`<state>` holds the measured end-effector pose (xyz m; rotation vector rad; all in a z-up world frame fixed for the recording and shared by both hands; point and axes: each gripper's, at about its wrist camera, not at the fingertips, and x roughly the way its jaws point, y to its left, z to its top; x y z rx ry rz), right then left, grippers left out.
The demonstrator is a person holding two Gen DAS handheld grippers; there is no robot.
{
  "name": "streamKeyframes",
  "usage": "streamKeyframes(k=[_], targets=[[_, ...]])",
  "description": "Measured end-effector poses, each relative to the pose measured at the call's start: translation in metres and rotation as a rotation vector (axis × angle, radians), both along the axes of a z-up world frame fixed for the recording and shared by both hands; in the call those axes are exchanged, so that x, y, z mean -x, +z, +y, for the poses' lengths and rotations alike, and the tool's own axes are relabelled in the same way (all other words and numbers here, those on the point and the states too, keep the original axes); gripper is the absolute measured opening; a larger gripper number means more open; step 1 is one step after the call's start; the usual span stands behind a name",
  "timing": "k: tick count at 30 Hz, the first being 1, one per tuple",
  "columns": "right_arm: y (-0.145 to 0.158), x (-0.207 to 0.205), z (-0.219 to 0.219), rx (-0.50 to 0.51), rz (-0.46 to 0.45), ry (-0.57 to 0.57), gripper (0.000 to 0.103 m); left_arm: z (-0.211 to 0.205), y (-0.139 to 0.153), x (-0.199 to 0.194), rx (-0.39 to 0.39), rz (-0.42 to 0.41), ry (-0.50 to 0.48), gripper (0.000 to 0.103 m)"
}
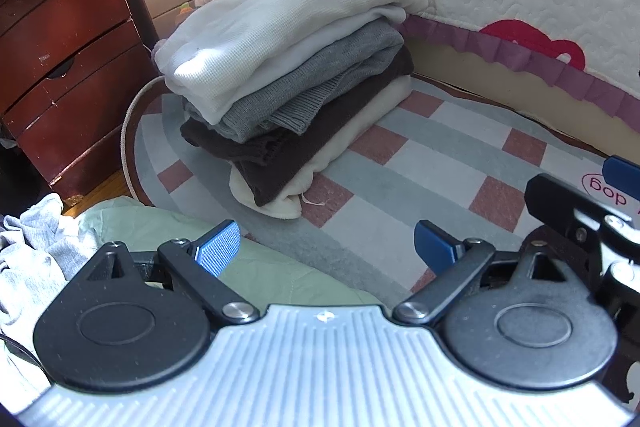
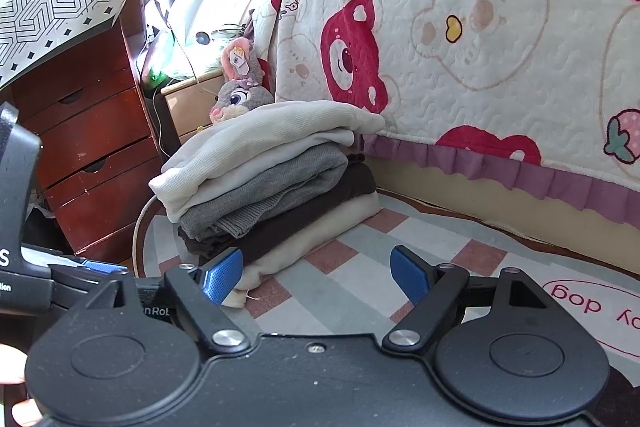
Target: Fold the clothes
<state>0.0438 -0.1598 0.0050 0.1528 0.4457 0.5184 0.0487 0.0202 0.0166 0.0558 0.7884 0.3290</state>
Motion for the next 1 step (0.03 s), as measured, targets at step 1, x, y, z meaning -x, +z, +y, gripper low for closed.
streamKeyframes(k=[1], targets=[[0.0000, -0.0008, 0.0002, 0.000, 0.000, 0.000, 0.085, 0.0006, 0.0001, -0.0004, 0.003, 0.002, -0.002, 0.095]])
